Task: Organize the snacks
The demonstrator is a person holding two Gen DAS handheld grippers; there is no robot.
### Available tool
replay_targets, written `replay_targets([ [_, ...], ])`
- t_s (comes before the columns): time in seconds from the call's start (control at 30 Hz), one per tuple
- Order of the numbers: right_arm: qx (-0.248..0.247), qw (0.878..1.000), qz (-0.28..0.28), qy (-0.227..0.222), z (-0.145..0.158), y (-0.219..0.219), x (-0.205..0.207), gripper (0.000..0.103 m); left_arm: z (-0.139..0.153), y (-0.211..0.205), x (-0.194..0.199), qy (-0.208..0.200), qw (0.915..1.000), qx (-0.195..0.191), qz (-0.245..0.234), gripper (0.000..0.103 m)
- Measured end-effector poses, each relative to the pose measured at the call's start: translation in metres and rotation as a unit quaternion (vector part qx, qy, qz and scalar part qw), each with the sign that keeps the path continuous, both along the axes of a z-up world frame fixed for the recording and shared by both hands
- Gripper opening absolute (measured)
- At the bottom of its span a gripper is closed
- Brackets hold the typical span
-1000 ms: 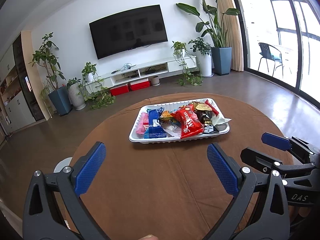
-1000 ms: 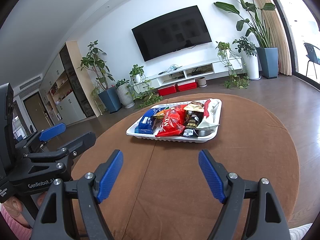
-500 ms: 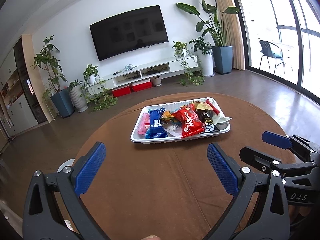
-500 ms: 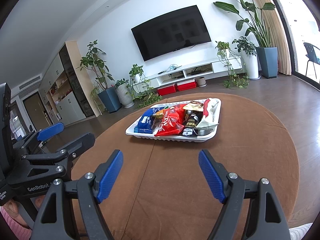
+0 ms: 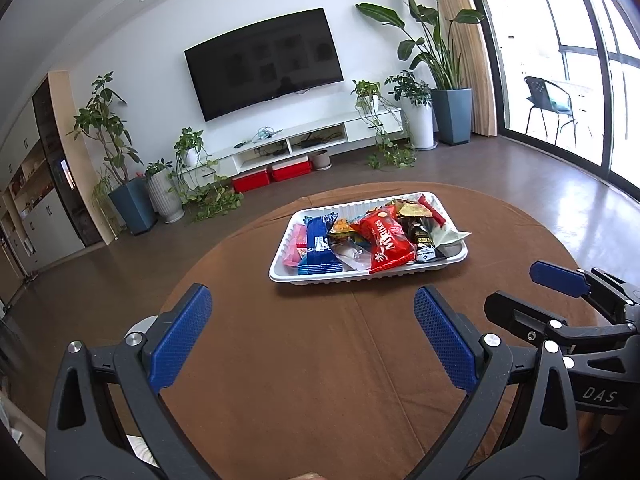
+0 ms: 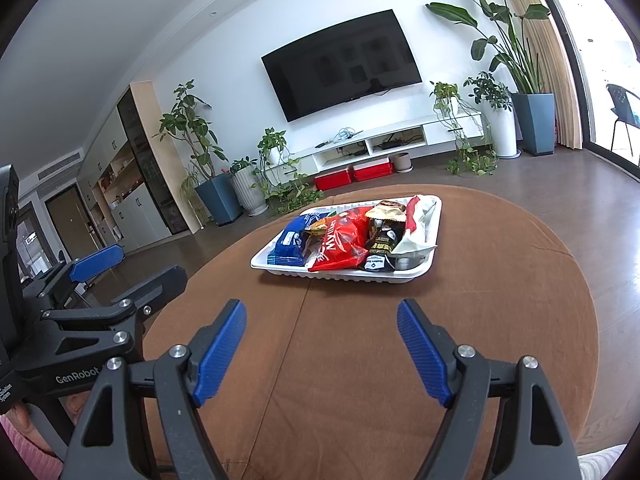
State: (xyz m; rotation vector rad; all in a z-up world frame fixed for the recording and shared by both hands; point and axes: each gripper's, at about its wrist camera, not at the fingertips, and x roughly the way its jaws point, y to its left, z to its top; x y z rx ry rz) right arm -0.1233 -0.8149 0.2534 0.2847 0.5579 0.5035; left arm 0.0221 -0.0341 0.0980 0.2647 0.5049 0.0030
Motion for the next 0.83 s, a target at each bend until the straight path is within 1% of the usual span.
replay_targets([
  [0.4, -0.001, 1.000, -0.002, 0.000, -0.0007, -0.0021, -0.0019, 0.081, -0.0014, -0.0011, -0.0017, -0.002, 1.0000, 0.003, -0.001, 0.102],
  [0.57, -0.001, 1.000, -0.002, 0.000, -0.0005, -0.0019, -0.0017, 0.081, -0.0019, -0.0010, -0.0013, 0.008, 1.0000, 0.003, 0.003, 0.102],
  [0.67, 0.000, 1.000, -0.002, 0.000, -0.0004, -0.0022, -0.0015, 0.081, -0.0011, -0.0009, -0.0041, 0.005, 1.0000, 0.006, 0.004, 0.102],
  [0.7, 0.000, 1.000, -0.003, 0.000, -0.0006, -0.0023, -0.0015, 0.081, -0.0001, 0.0000, -0.0050, 0.003, 1.0000, 0.001, 0.002, 0.102],
  [0.83, 0.001, 1.000, -0.006, 0.003, -0.0042, -0.0046, -0.0026, 0.084, 0.0026, 0.0062, -0.0026, 0.017, 0.9995, -0.026, -0.003, 0.102],
])
